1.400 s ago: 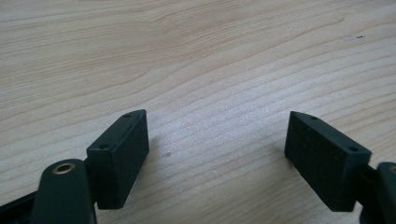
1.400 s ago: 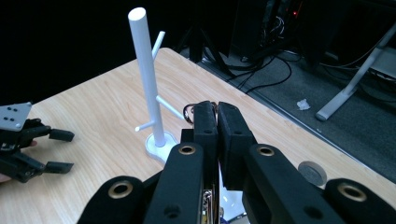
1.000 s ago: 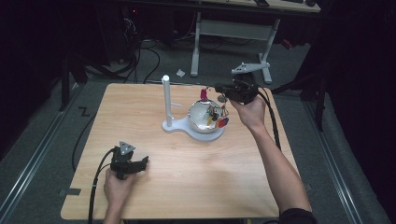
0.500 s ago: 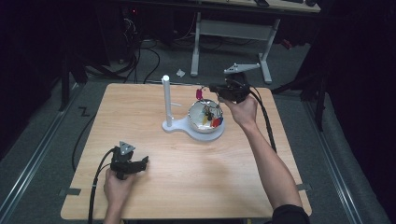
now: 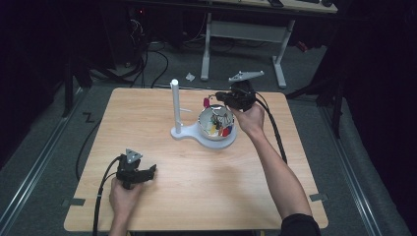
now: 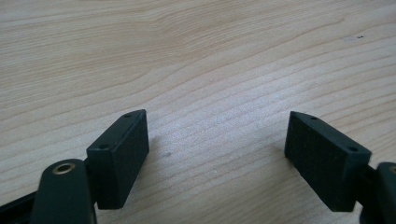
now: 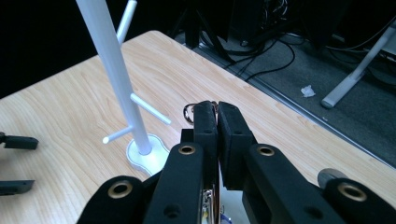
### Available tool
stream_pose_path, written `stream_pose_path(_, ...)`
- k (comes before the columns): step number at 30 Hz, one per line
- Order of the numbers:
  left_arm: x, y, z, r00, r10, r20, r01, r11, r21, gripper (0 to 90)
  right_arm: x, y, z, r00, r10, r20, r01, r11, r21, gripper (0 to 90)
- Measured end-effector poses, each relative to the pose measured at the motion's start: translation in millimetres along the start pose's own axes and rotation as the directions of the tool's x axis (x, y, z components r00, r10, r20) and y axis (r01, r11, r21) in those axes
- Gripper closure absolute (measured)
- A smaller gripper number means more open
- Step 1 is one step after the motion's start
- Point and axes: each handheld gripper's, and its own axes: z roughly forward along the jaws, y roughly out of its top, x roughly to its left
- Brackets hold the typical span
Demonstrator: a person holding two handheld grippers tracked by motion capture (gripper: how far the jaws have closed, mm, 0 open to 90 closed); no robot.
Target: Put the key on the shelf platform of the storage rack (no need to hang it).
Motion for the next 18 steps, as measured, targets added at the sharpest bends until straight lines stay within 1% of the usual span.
stream_pose_path(5, -0.1, 0.0, 0.1, 1.0000, -0.001, -0.001, 0.001, 1.0000, -0.002, 22.2, 0.0, -6.3, 8.4, 0.9999, 0.007, -0.008, -0.007, 1.000, 0.008, 87.7)
stream_pose_path(10, -0.1, 0.0, 0.1, 1.0000, -0.001, -0.001, 0.001, 1.0000, -0.002, 22.2, -0.6, -12.6, 14.5, 0.9999, 0.009, -0.010, -0.009, 0.999, 0.031, 87.7)
stream_pose_path(18, -0.2, 0.0, 0.2, 1.0000, -0.003, 0.000, 0.003, 1.0000, -0.003, 22.2, 1.3, -18.9, 23.5, 0.9999, -0.010, -0.008, 0.010, 0.999, 0.051, 87.6)
